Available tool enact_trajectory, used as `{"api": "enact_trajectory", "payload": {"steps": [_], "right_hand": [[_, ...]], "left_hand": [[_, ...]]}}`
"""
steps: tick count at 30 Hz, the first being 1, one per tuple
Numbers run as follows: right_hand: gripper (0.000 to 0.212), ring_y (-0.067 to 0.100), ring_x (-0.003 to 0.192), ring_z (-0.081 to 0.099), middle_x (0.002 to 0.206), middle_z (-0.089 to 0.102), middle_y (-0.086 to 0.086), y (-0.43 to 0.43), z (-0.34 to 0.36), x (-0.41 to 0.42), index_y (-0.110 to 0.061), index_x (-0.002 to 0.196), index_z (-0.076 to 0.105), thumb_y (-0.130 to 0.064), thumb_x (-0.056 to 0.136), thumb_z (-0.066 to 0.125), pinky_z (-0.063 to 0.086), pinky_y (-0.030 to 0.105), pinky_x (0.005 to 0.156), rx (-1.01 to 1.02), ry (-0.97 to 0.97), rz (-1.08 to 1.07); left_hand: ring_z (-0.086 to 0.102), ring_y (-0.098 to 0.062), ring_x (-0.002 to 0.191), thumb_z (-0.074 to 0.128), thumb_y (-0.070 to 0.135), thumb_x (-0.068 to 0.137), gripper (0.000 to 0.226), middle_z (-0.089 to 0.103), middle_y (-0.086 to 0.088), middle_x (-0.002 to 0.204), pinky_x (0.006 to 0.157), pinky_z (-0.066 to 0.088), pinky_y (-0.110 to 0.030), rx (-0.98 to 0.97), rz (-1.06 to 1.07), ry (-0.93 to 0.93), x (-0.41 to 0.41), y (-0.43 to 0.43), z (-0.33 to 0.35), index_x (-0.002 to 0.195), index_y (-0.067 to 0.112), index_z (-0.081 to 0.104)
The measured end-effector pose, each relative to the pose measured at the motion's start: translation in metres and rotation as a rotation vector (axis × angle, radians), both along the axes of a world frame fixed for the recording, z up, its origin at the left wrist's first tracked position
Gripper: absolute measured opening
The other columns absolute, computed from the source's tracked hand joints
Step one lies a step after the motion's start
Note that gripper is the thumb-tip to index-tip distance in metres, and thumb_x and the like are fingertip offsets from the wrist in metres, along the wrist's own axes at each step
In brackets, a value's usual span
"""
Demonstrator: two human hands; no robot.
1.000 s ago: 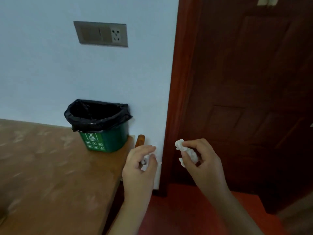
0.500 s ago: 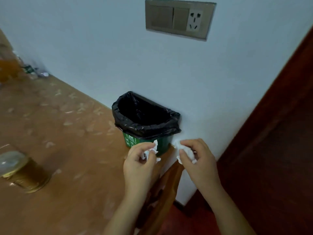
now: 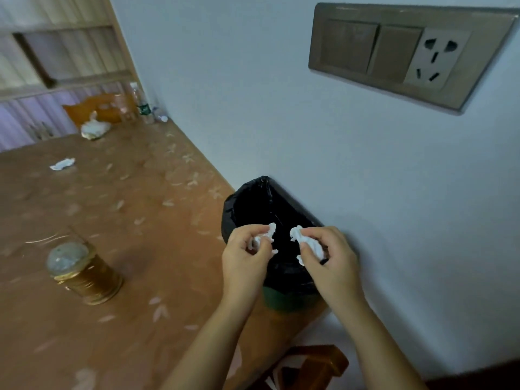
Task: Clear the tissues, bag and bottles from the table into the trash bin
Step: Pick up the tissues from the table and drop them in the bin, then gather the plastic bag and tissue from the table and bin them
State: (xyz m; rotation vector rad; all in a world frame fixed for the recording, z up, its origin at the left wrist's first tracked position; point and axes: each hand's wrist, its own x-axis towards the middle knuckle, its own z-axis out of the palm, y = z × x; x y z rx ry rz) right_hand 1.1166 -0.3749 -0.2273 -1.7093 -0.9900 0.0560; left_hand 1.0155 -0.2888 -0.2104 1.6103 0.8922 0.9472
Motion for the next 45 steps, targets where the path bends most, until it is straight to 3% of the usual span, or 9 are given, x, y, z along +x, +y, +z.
{"api": "enact_trajectory", "payload": {"steps": [3, 6, 8, 10, 13, 17, 27, 36, 45], "right_hand": [[0.018, -0.005, 0.084, 0.053, 0.088, 0.054, -0.014, 0.019, -0.008, 0.014, -0.016, 0.089, 0.061, -0.001, 0.08, 0.062, 0.037, 0.003, 0.069, -0.043, -0.008, 0.005], [0.016, 0.003, 0.081, 0.053, 0.087, 0.051, -0.017, 0.033, -0.015, 0.026, -0.015, 0.091, 0.061, -0.003, 0.08, 0.063, 0.037, 0.004, 0.069, -0.083, -0.017, -0.008], [0.015, 0.01, 0.085, 0.054, 0.088, 0.052, -0.015, 0.038, -0.019, 0.03, -0.014, 0.094, 0.062, -0.008, 0.08, 0.065, 0.043, 0.015, 0.073, -0.106, -0.045, -0.013], [0.019, 0.015, 0.089, 0.055, 0.093, 0.056, -0.006, 0.042, -0.021, 0.031, -0.012, 0.097, 0.062, -0.012, 0.079, 0.067, 0.046, 0.027, 0.075, -0.142, -0.098, -0.018], [0.021, 0.019, 0.091, 0.055, 0.096, 0.062, 0.002, 0.043, -0.023, 0.028, -0.011, 0.099, 0.063, -0.014, 0.078, 0.067, 0.045, 0.03, 0.079, -0.165, -0.205, -0.005], [0.027, 0.021, 0.091, 0.057, 0.098, 0.063, 0.005, 0.041, -0.019, 0.02, -0.01, 0.101, 0.063, -0.025, 0.08, 0.057, 0.045, 0.032, 0.082, -0.203, -0.282, 0.01], [0.037, 0.023, 0.098, 0.057, 0.103, 0.063, 0.005, 0.026, 0.004, -0.037, -0.012, 0.107, 0.061, -0.034, 0.083, 0.043, 0.047, 0.053, 0.087, -0.235, -0.468, 0.096], [0.037, 0.019, 0.105, 0.051, 0.108, 0.062, 0.003, 0.001, 0.011, -0.168, -0.015, 0.111, 0.06, -0.034, 0.084, 0.044, 0.042, 0.042, 0.095, -0.201, -0.518, 0.284], [0.038, 0.021, 0.107, 0.054, 0.111, 0.063, 0.003, -0.056, -0.017, -0.356, -0.015, 0.111, 0.06, -0.033, 0.083, 0.043, 0.044, 0.045, 0.094, -0.194, -0.526, 0.607]], "left_hand": [[0.054, -0.001, 0.082, 0.055, 0.009, 0.086, 0.029, 0.057, 0.01, 0.095, 0.064, 0.042, -0.005, 0.043, 0.005, 0.099, 0.015, 0.018, -0.006, 0.081, 0.037, 0.057], [0.052, 0.0, 0.095, 0.056, 0.012, 0.086, 0.021, 0.056, 0.011, 0.106, 0.073, 0.04, -0.002, 0.093, -0.024, 0.192, 0.025, 0.031, -0.011, 0.091, 0.032, 0.059], [0.047, 0.001, 0.106, 0.059, 0.018, 0.086, 0.02, 0.053, 0.008, 0.119, 0.084, 0.035, -0.003, 0.153, -0.069, 0.258, 0.025, 0.036, -0.016, 0.105, 0.025, 0.062], [0.043, -0.003, 0.118, 0.06, 0.023, 0.086, 0.027, 0.05, 0.008, 0.127, 0.098, 0.035, -0.019, 0.195, -0.082, 0.311, 0.021, 0.041, -0.021, 0.113, 0.023, 0.061], [0.041, -0.009, 0.123, 0.06, 0.026, 0.086, 0.031, 0.05, 0.007, 0.129, 0.106, 0.032, -0.034, 0.279, -0.06, 0.376, 0.011, 0.044, -0.027, 0.117, 0.021, 0.059], [0.039, -0.01, 0.123, 0.059, 0.026, 0.087, 0.035, 0.052, 0.001, 0.129, 0.101, 0.026, -0.021, 0.42, -0.033, 0.461, -0.004, 0.041, -0.029, 0.12, 0.017, 0.058], [0.054, -0.028, 0.112, 0.047, 0.032, 0.084, 0.037, 0.062, -0.009, 0.118, 0.09, 0.046, -0.041, 0.706, 0.062, 0.607, -0.067, 0.014, -0.016, 0.112, 0.012, 0.062], [0.055, -0.031, 0.112, 0.044, 0.031, 0.082, 0.041, 0.062, -0.011, 0.118, 0.091, 0.045, -0.041, 0.681, 0.276, 0.692, -0.213, -0.042, -0.009, 0.114, 0.011, 0.061], [0.058, -0.035, 0.106, 0.044, 0.026, 0.081, 0.039, 0.065, -0.016, 0.11, 0.087, 0.049, -0.048, 0.563, 0.609, 0.804, -0.415, -0.145, -0.045, 0.107, 0.006, 0.065]]}}
